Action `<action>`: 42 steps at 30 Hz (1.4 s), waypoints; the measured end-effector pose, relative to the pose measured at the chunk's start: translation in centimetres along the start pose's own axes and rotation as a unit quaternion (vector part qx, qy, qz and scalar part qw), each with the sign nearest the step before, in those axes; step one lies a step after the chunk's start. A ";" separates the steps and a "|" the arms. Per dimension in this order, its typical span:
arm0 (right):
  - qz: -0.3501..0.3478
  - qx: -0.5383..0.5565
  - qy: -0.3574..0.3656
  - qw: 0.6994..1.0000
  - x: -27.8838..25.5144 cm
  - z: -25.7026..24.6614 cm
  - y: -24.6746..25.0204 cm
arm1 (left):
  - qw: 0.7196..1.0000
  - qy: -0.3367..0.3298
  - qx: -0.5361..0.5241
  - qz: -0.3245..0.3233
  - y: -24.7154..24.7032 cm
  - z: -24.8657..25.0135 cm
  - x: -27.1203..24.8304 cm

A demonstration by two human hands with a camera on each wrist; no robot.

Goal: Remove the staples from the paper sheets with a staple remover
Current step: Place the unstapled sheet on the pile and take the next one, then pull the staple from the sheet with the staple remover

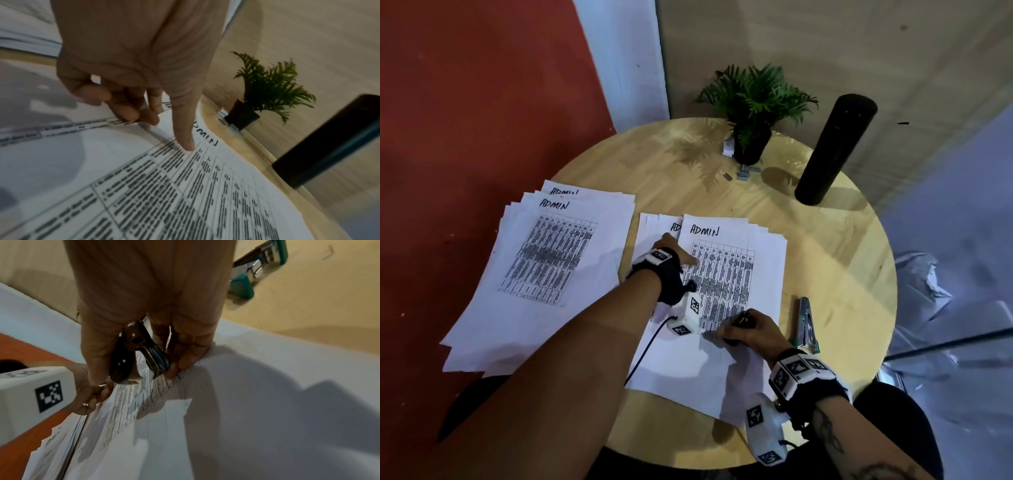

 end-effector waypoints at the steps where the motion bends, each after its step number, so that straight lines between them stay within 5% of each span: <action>1: -0.004 -0.001 0.000 1.000 0.0 0.0 0.0 | 1.000 0.004 0.003 -0.013 0.1 0.0 0.0; 8: -0.013 0.019 0.002 1.000 -0.4 -0.2 -0.1 | 0.995 -0.048 0.083 -0.001 0.9 0.2 0.1; 15: -0.011 0.021 -0.002 1.000 -0.4 0.1 -0.1 | 0.989 0.004 0.035 -0.145 -2.9 -4.0 -1.8; 19: 0.049 0.036 0.022 0.998 -1.0 -0.5 0.7 | 0.992 -0.026 -0.124 -0.026 -4.5 -6.7 0.4; 24: 0.157 0.198 0.111 0.961 -3.0 -6.0 5.7 | 0.948 -0.111 -0.294 0.052 1.4 -2.7 -5.5; 30: 0.010 0.253 0.166 0.953 -6.2 -16.0 8.3 | 0.896 -0.186 -0.401 0.046 7.3 0.5 -10.2; 36: -0.041 0.255 0.244 0.935 -10.1 -21.7 8.9 | 0.878 -0.247 -0.408 0.039 11.7 2.3 -13.6; 39: -0.045 0.256 0.273 0.926 -12.0 -23.3 9.1 | 0.857 -0.271 -0.430 0.086 14.7 2.6 -15.2; 42: -0.052 0.260 0.299 0.917 -13.9 -24.6 9.6 | 0.816 -0.283 -0.458 0.209 18.9 1.8 -17.0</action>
Point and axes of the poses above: each hand's wrist, its own x-axis towards the middle knuckle, its own y-axis out of the back of the hand, z = x × y, the point moved 6 cm from there along x, towards the middle knuckle, and after that the axes turned 11 degrees about z, right-handed, at the moved point
